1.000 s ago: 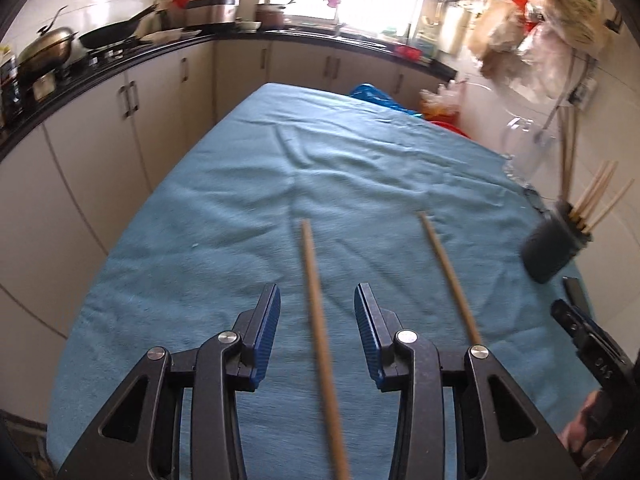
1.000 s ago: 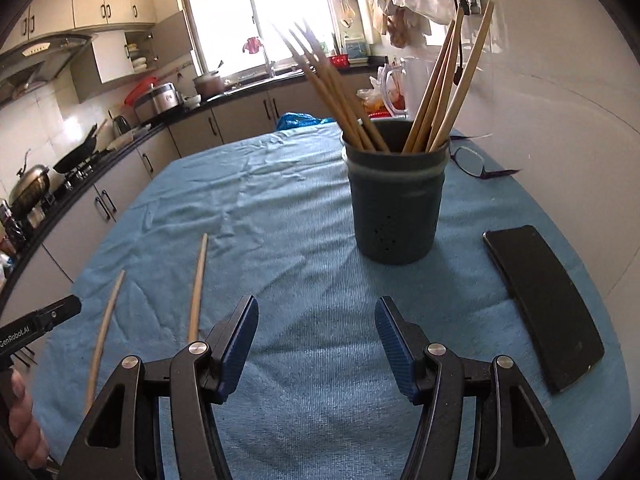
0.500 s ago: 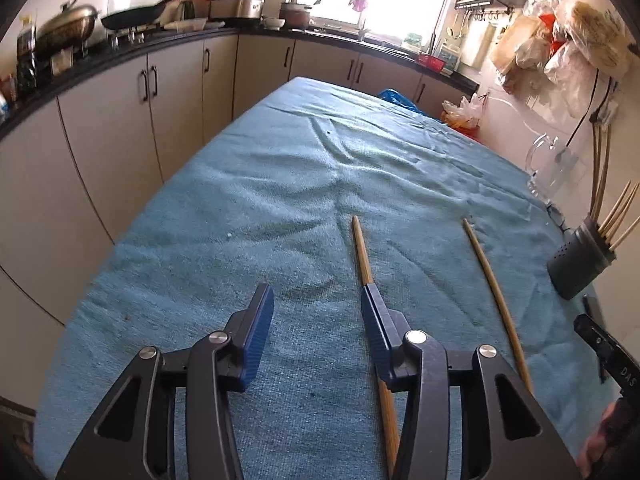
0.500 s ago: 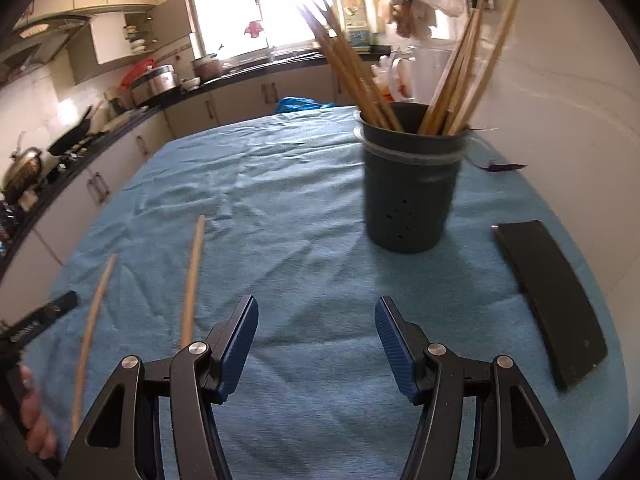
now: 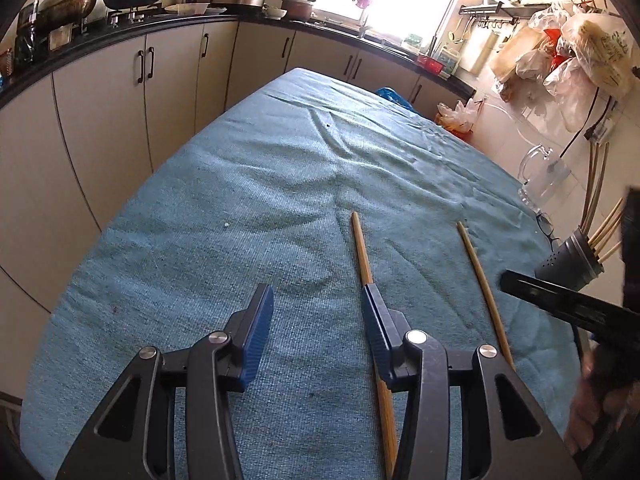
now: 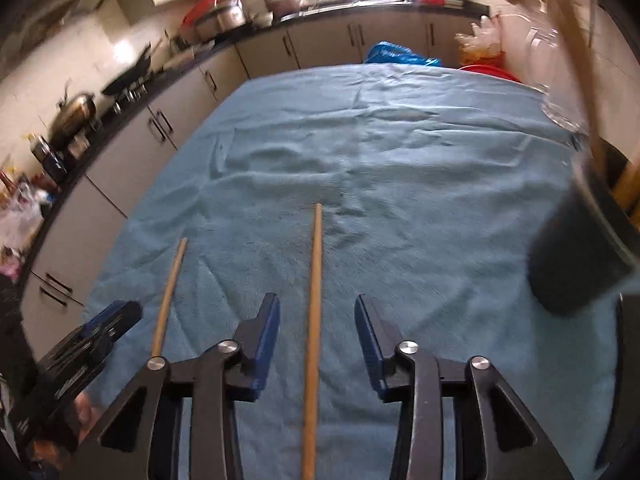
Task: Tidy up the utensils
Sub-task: 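Close the left tool on a chopstick while the right tool grasps the other, then lift the left tool's chopstick upright toward the holder while the right tool lifts its chopstick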
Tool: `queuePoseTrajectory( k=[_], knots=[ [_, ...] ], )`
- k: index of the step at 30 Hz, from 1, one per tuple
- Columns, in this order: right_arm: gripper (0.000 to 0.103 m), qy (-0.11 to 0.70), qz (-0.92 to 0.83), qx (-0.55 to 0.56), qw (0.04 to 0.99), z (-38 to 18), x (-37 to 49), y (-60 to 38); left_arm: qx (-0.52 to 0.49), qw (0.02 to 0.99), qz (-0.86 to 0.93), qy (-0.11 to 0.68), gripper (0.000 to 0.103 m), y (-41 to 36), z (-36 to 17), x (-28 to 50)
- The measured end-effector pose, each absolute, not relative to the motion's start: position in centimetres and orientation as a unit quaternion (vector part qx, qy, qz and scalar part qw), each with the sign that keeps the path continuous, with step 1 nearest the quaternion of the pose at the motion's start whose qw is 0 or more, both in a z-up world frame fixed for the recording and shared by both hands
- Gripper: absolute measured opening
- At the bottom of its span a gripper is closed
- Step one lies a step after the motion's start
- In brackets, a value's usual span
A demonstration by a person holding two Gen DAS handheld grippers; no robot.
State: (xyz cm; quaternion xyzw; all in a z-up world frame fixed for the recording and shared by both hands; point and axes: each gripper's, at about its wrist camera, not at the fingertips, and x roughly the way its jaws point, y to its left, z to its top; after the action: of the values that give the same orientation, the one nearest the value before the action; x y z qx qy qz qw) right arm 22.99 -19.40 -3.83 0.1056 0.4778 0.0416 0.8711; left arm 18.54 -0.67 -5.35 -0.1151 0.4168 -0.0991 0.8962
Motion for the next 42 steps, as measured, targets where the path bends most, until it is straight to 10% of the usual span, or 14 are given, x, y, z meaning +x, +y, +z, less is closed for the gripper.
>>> queuePoseTrajectory(
  k=[11,21,33,42],
  knots=[
    [0.008,0.518,0.025,0.069,0.852,-5.8,26.3,-17.7,-0.113,0.891,-0.114,0.425,0.044,-0.8,-5.5,18.5],
    [0.008,0.460,0.056,0.124,0.877,-3.0,22.3,-19.0,-0.045,0.864,-0.128,0.485,0.043,-4.6,-5.2,19.8],
    [0.008,0.410,0.073,0.148,0.897,0.3,18.7,-20.6,0.056,0.848,-0.067,0.522,0.008,-8.3,-5.3,22.4],
    [0.008,0.368,0.068,0.167,0.912,2.3,16.1,-22.2,-0.018,0.865,-0.129,0.484,0.006,-6.3,-1.6,20.8]
  ],
)
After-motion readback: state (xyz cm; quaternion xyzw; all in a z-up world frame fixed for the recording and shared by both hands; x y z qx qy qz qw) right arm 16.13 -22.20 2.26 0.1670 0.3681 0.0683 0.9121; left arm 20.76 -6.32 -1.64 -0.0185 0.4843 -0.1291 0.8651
